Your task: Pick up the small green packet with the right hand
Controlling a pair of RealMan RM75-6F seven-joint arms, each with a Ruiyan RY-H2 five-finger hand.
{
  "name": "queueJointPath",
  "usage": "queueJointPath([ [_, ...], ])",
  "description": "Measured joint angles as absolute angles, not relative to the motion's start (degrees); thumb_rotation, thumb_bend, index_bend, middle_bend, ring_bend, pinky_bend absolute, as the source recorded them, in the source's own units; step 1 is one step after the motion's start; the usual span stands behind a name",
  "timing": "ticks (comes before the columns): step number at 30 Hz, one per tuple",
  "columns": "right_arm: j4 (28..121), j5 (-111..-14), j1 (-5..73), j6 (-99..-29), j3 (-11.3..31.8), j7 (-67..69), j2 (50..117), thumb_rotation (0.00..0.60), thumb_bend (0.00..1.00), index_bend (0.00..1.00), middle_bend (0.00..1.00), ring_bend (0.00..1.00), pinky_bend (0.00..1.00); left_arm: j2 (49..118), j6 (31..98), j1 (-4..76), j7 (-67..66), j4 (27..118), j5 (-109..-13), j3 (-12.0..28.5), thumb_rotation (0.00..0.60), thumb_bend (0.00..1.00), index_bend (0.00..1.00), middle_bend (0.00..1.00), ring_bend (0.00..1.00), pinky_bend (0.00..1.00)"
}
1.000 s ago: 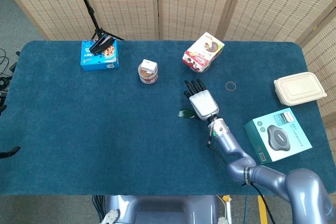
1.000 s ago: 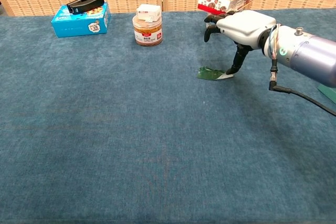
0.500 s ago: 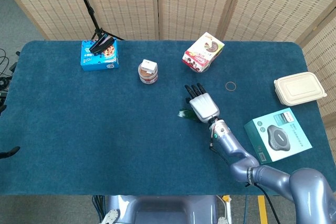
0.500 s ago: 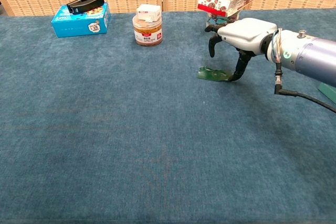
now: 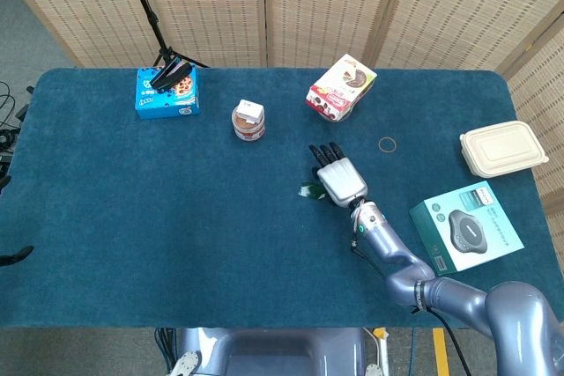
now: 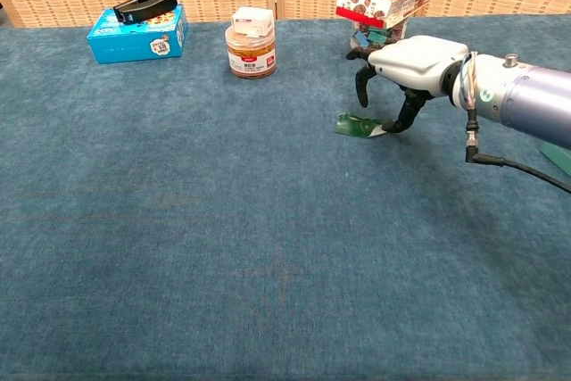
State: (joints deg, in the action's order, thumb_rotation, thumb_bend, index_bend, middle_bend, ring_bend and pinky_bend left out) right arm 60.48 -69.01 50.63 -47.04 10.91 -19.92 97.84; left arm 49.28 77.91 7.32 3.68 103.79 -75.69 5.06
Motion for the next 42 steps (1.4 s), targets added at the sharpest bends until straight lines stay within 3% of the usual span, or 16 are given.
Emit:
queueJointPath([
  [3, 60.5, -68.9, 50.7, -46.8, 10.9, -19.9, 97.8, 0.600, 0.41, 0.42, 0.00, 0.00, 0.00, 49.2, 77.9, 7.3, 3.8, 103.8, -75.8, 5.0, 0.600, 0.08, 0.00, 0.00, 0.00, 0.00],
  [24, 60.4, -68.2, 51.0, -45.2, 10.3, -20.2, 97.6, 0.600, 0.42, 0.48, 0.00, 0.00, 0.00, 49.2, 77.9, 7.3, 4.2, 103.7, -76.0, 5.0, 0.600, 0.08, 0.00, 0.00, 0.00, 0.00],
  [42, 60.3, -66.3, 51.7, -44.0, 10.2, -22.8, 98.2, 0.600, 0.49, 0.53, 0.00, 0.00, 0.00, 48.9, 77.9, 7.1, 5.4, 103.5, -76.0, 5.1, 0.600, 0.08, 0.00, 0.00, 0.00, 0.00],
])
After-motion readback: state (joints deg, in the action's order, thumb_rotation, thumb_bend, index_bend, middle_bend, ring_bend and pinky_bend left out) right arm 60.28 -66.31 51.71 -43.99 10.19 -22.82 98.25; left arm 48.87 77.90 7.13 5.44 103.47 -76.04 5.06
